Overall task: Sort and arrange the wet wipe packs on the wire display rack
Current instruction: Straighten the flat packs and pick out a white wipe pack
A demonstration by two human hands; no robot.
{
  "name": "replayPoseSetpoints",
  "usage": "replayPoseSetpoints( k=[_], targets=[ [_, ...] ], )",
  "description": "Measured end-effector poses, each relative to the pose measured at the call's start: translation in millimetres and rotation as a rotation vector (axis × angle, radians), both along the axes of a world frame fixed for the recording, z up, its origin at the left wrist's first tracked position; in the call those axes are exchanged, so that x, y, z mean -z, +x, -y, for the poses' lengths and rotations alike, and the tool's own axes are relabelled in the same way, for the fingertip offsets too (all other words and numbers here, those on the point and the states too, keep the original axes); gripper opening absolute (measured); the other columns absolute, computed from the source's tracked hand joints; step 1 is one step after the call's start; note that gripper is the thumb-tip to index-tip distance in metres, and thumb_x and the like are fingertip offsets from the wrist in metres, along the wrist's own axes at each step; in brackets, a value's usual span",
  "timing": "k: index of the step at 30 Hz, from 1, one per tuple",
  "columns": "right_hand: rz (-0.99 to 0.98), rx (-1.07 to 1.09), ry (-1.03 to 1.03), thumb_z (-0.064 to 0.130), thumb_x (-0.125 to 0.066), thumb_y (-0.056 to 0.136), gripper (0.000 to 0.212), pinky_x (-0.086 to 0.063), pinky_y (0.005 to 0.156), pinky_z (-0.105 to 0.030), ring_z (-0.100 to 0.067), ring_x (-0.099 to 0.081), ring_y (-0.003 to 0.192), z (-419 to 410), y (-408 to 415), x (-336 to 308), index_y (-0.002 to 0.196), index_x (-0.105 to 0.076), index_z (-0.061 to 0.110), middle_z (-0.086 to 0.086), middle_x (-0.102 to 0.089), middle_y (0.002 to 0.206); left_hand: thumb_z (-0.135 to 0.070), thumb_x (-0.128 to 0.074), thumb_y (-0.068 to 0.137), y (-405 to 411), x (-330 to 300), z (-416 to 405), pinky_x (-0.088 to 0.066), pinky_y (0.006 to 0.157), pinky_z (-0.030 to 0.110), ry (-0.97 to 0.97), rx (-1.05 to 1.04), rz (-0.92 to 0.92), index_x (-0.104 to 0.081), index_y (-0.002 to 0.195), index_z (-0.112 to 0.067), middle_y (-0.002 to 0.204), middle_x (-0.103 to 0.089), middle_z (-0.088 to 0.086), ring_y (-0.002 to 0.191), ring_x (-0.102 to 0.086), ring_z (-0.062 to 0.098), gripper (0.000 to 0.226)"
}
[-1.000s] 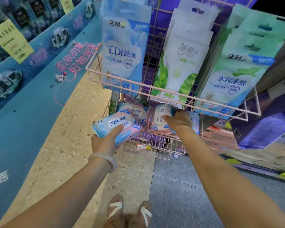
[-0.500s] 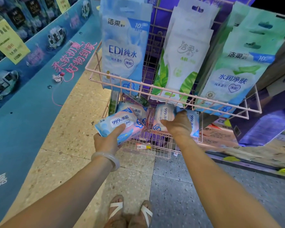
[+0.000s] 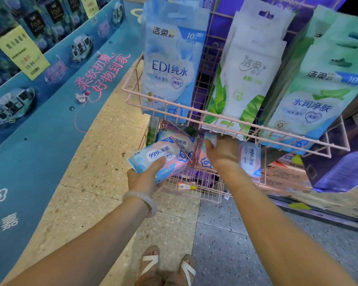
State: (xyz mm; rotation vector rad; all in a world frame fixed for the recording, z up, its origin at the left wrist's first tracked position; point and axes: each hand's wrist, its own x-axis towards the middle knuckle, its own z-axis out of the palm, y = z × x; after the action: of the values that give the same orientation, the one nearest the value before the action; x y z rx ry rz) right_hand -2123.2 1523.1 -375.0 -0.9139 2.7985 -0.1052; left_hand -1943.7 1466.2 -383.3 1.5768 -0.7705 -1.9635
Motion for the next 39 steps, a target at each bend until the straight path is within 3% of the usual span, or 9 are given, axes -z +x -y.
replayPoseSetpoints(
  k=[4, 7, 11, 15, 21, 25, 31, 35, 39],
  targets=[
    [0.299, -0.028, -0.211, 0.051, -0.05, 0.087, 0.059, -0.029, 0.106, -0.035, -0.031, -0.048, 0.123, 32.2, 8.2, 6.2, 0.121, -0.056, 0.003, -0.02, -0.056, 0.13, -0.022, -0.078, 0.071, 2.7, 2.1, 0.1, -0.052, 0.055, 0.026, -0.018, 0.044, -0.014, -0.045, 0.128, -0.01, 0.118, -0.065, 0.013, 0.097, -0.067, 0.026, 0.067],
    [0.347, 0.036, -0.261, 0.057, -0.06, 0.078, 0.07, -0.04, 0.101, -0.04, -0.034, -0.05, 0.122, 46.6, 8.1, 15.8, 0.129, -0.048, 0.011, -0.019, -0.055, 0.132, -0.02, -0.078, 0.072, 5.7, 4.7, 3.0, -0.055, 0.056, 0.027, -0.042, 0.083, -0.031, -0.049, 0.125, -0.01, 0.116, -0.067, 0.014, 0.094, -0.068, 0.026, 0.061],
    [0.4, 0.135, -0.28, 0.064, -0.06, 0.072, 0.071, -0.046, 0.095, -0.039, -0.035, -0.055, 0.115, 59.7, 4.4, 19.5, 0.121, -0.056, 0.013, -0.018, -0.06, 0.125, -0.021, -0.079, 0.07, 9.4, 6.3, 9.2, -0.053, 0.056, 0.026, -0.053, 0.092, -0.034, -0.046, 0.127, -0.009, 0.117, -0.066, 0.014, 0.094, -0.069, 0.025, 0.067],
    [0.322, 0.093, -0.346, 0.055, -0.06, 0.078, 0.06, -0.044, 0.091, -0.037, -0.034, -0.056, 0.112, 57.1, 7.2, 27.2, 0.116, -0.059, 0.009, -0.018, -0.063, 0.12, -0.02, -0.079, 0.07, 7.5, 6.6, 9.6, -0.053, 0.055, 0.026, -0.09, 0.087, -0.027, -0.05, 0.125, -0.01, 0.115, -0.067, 0.014, 0.09, -0.069, 0.024, 0.063],
    [0.236, 0.03, -0.46, 0.042, -0.062, 0.082, 0.042, -0.046, 0.086, -0.039, -0.032, -0.059, 0.106, 52.4, -0.2, 42.5, 0.113, -0.063, 0.014, -0.016, -0.067, 0.112, -0.022, -0.078, 0.071, -4.6, 10.5, 17.5, -0.055, 0.065, 0.031, -0.128, 0.065, -0.021, -0.052, 0.123, -0.01, 0.115, -0.066, 0.015, 0.095, -0.068, 0.03, 0.059],
    [0.172, 0.001, -0.52, 0.032, -0.059, 0.086, 0.038, -0.043, 0.09, -0.037, -0.033, -0.056, 0.111, 52.1, -4.3, 55.2, 0.118, -0.06, 0.013, -0.018, -0.064, 0.117, -0.022, -0.075, 0.075, -5.9, 13.7, 13.6, -0.055, 0.058, 0.025, -0.125, 0.062, -0.049, -0.058, 0.116, -0.012, 0.107, -0.069, 0.012, 0.077, -0.068, 0.019, 0.045],
    [0.039, -0.068, -0.59, 0.026, -0.05, 0.092, 0.033, -0.04, 0.082, -0.039, -0.039, -0.058, 0.103, 41.2, -4.9, 48.2, 0.114, -0.062, 0.006, -0.024, -0.066, 0.11, -0.02, -0.074, 0.076, -4.2, 6.7, 13.7, -0.054, 0.048, 0.019, -0.136, 0.064, -0.08, -0.06, 0.111, -0.014, 0.104, -0.069, 0.011, 0.077, -0.068, 0.018, 0.038],
    [-0.086, -0.176, -0.755, 0.019, -0.054, 0.088, 0.026, -0.041, 0.076, -0.035, -0.041, -0.062, 0.09, -8.6, 3.1, 29.4, 0.103, -0.067, 0.002, -0.024, -0.069, 0.097, -0.019, -0.072, 0.078, 1.4, 5.3, 12.8, -0.054, 0.05, 0.02, -0.14, 0.063, -0.05, -0.06, 0.105, -0.017, 0.104, -0.068, 0.011, 0.077, -0.066, 0.019, 0.03],
    [-0.148, -0.152, -0.801, 0.007, -0.063, 0.079, 0.022, -0.036, 0.08, -0.027, -0.034, -0.061, 0.089, -73.4, 18.6, 21.4, 0.098, -0.068, -0.004, -0.022, -0.071, 0.094, -0.022, -0.077, 0.073, -12.0, 5.1, 8.4, -0.057, 0.053, 0.024, -0.155, 0.026, 0.02, -0.058, 0.118, -0.006, 0.11, -0.068, 0.014, 0.085, -0.068, 0.024, 0.051]
  ],
)
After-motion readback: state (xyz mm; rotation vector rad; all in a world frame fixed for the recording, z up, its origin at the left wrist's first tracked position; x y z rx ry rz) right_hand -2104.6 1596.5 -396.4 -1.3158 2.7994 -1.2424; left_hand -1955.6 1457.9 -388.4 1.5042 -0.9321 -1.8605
